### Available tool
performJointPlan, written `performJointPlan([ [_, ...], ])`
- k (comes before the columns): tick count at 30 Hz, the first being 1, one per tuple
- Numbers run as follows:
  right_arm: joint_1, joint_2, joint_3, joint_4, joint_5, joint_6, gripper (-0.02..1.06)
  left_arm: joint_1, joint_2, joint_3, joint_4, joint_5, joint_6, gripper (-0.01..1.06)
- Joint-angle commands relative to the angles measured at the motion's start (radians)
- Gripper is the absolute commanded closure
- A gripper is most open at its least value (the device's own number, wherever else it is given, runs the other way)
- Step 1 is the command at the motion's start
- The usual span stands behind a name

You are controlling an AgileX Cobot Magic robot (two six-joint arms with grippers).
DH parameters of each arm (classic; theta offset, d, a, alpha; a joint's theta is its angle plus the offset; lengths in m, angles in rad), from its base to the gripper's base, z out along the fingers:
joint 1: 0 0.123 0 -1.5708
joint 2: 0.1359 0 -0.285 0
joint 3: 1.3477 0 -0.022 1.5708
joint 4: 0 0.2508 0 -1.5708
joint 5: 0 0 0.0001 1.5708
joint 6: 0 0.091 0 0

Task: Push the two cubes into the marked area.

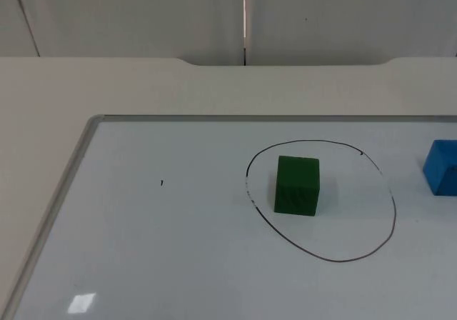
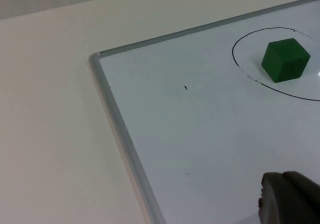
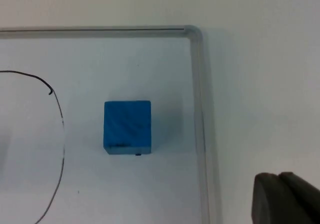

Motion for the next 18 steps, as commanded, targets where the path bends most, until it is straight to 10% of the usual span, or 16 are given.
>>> performJointPlan([
  [1, -0.004, 0.077, -0.008, -0.009, -0.075, -0.001, 1.05, 0.002, -0.004, 0.005, 0.005, -0.009, -0.004, 1.05],
  [18, -0.004, 0.396, -0.008, -0.035, -0.258, 0.008, 1.05, 0.002, -0.004, 0.005, 0.012, -0.009, -0.004, 1.05],
])
